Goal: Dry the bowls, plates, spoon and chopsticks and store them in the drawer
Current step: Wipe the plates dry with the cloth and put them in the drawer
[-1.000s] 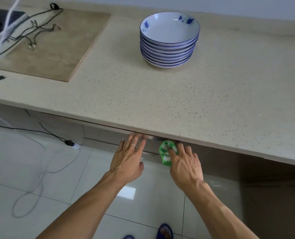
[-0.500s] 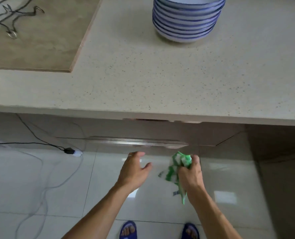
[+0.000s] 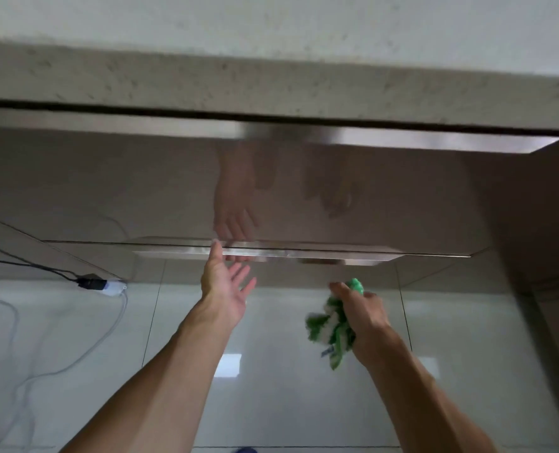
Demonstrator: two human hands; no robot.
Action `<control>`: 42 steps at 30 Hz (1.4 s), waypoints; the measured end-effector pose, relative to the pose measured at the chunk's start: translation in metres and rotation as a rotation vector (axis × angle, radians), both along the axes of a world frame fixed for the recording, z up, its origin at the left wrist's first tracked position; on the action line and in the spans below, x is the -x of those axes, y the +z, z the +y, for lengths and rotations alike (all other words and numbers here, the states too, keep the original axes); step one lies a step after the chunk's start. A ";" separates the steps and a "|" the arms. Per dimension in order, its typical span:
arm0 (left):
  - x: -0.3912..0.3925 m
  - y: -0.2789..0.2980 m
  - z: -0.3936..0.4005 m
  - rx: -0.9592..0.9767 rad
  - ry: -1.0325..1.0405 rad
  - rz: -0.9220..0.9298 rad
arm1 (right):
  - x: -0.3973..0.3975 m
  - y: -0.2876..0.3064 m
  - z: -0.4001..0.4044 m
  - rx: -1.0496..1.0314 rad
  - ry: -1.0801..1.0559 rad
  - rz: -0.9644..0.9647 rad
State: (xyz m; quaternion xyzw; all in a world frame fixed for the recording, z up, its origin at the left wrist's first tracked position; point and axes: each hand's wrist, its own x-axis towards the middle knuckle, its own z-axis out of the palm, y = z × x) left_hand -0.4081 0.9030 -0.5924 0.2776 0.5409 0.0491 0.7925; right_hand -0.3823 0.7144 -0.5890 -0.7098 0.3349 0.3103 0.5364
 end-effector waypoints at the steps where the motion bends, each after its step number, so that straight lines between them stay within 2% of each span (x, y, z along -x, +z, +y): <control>1: -0.003 -0.002 0.002 0.030 0.034 -0.051 | -0.004 -0.007 0.005 -0.009 0.005 -0.029; 5: -0.007 -0.020 0.008 0.084 0.065 -0.144 | -0.017 -0.033 0.026 -0.215 -0.156 -0.104; 10: -0.004 -0.032 0.010 0.031 0.021 -0.155 | -0.021 -0.036 0.037 -0.434 -0.318 -0.134; 19: 0.023 -0.024 -0.001 -0.057 -0.033 -0.043 | 0.003 -0.022 0.026 -0.407 -0.277 -0.077; 22: 0.047 -0.017 -0.001 -0.131 -0.198 0.009 | 0.014 -0.022 0.021 -0.411 -0.270 -0.045; 24: 0.066 -0.011 -0.004 -0.353 -0.402 0.154 | 0.022 -0.024 0.019 -0.397 -0.302 -0.053; 26: 0.086 -0.010 -0.006 -0.831 -0.638 0.257 | 0.035 -0.024 0.016 -0.370 -0.304 -0.037; 28: 0.100 -0.015 -0.011 -1.343 -0.952 0.236 | 0.053 -0.027 0.007 -0.336 -0.274 -0.033; 29: 0.103 -0.018 -0.012 -1.513 -1.102 0.216 | 0.061 -0.027 0.004 -0.285 -0.238 -0.037; 31: 0.110 -0.023 -0.022 -1.648 -1.370 0.269 | 0.080 -0.022 -0.007 -0.013 -0.026 -0.096; 33: 0.119 -0.026 -0.033 -1.613 -1.488 0.336 | 0.100 -0.010 -0.021 0.365 0.326 -0.218; 35: 0.131 -0.028 -0.041 -1.565 -1.494 0.353 | 0.117 0.002 -0.032 0.632 0.612 -0.445; 37: 0.147 -0.025 -0.049 -1.527 -1.521 0.378 | 0.131 0.006 -0.045 0.695 0.837 -0.629; 39: 0.162 -0.022 -0.054 -1.526 -1.546 0.402 | 0.139 0.002 -0.053 0.706 1.053 -0.615; 42: 0.182 -0.022 -0.063 -1.550 -1.539 0.395 | 0.156 -0.002 -0.063 0.711 1.120 -0.557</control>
